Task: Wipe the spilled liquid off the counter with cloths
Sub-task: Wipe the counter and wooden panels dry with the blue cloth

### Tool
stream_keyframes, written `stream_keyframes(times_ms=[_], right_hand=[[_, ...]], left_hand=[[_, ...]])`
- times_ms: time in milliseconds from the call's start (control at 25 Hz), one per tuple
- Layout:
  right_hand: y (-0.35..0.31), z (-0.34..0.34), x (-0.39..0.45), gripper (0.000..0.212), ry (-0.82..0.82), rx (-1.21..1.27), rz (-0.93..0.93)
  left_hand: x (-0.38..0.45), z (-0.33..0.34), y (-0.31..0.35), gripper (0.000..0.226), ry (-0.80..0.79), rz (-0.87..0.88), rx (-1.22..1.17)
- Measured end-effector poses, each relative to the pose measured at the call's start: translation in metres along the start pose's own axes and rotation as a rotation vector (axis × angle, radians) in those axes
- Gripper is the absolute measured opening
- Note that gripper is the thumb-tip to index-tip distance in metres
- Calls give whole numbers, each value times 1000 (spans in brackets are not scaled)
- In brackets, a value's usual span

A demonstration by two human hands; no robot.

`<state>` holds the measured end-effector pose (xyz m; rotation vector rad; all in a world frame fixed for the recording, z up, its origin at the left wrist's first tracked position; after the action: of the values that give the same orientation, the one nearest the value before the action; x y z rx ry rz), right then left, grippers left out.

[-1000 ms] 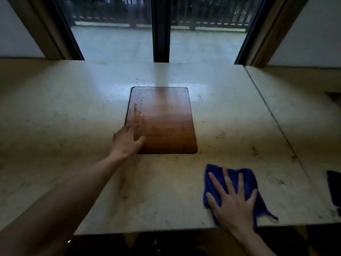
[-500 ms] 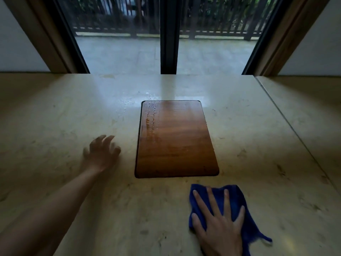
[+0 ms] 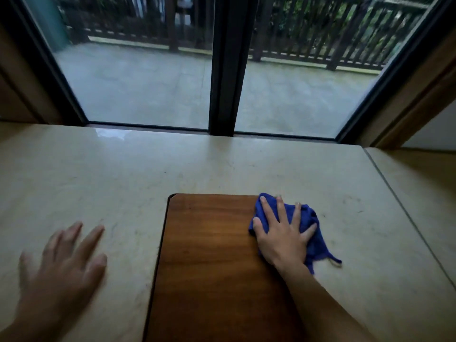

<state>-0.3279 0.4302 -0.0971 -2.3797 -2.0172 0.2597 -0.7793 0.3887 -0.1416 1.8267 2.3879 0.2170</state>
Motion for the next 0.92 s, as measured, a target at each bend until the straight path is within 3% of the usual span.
stream_keyframes(times_ms=[120,400,520,720,920], right_hand=[[-3,-12,81,59,-4,40,31],[-39,-26,201,58,-8,30,78],[-77,-24,228,56,-41,24,-32],[-135,-10,173,53,-80,-29,-341],[-128,8,29,54,-41,-22,-386]], left_hand=[[12,18,-10,67,-61,-19,10],[-1,-9,16,67,85,17,-17],[-8,-21,32,72,130,-15,36],[-7,-20,28,70,54,-28,55],[-9,-34,31,67,7,-45,25]])
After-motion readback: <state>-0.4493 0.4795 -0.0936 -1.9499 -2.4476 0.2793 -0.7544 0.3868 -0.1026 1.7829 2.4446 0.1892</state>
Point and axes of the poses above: each hand's wrist, its own x-axis towards the middle knuckle, its own z-axis out of the palm, y = z × x, the point moved 3 cm from there along x, towards the middle knuckle, and after that the axes turned 8 degrees about -z, right-handed, at the moved point
